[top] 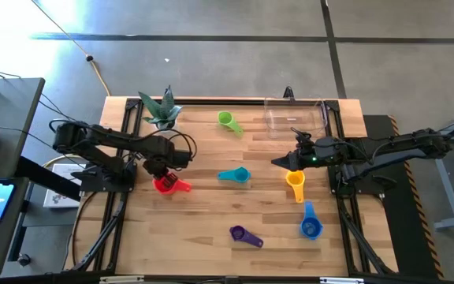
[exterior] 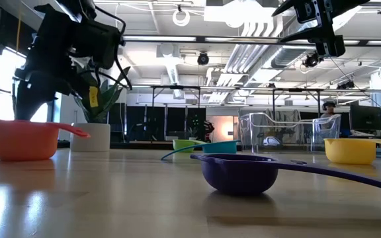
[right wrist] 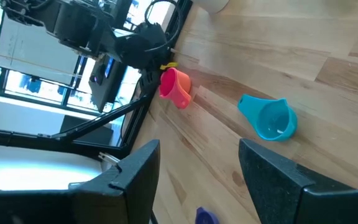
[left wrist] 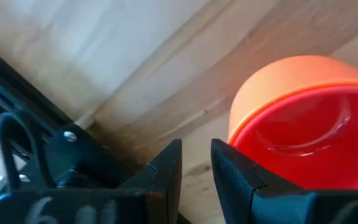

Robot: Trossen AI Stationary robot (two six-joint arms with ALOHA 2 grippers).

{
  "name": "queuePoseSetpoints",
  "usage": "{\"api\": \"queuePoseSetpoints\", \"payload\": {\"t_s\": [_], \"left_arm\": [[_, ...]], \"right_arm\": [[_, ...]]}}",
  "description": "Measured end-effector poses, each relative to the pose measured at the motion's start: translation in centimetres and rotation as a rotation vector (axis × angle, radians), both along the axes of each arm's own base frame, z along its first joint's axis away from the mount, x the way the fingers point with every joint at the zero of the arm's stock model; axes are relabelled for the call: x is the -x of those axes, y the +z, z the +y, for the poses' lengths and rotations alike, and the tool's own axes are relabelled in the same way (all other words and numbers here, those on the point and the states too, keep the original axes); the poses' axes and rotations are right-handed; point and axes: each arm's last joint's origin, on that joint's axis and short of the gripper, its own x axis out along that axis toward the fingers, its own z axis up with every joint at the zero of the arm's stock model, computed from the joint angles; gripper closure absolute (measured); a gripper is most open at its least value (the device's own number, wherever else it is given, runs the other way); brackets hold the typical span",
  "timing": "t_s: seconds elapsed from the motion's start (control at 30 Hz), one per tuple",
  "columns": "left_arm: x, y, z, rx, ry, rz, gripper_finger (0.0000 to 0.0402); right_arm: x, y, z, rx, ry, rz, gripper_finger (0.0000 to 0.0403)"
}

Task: Nest measuring cups in basket
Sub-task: Stack the blue measuring cup into the red measuring cup

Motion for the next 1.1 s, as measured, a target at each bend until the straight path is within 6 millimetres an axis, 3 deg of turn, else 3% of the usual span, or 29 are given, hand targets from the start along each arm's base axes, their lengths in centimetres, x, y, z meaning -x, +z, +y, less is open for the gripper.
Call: {"api": "queuePoseSetpoints", "payload": {"t_s": [0.33,0.93,1.1], "left_arm": [[-1.5,-1.2,-1.2,0.062,-0.013,-0.063,0.0326],[-3.9,-1.3,-4.5,0.131,0.025,-0.317,0.0326],[-4.0,-1.2,-4.8,0.139,-0.034,-0.332,0.0326]], "right_arm": [[0.0,0.0,0.0,0.002,0.001,0.000,0.0192],[0.0,0.0,0.0,0.000,0.000,0.000,0.0192],[0.0,0.0,0.0,-0.019,-0.004,-0.001,0.0192]]}}
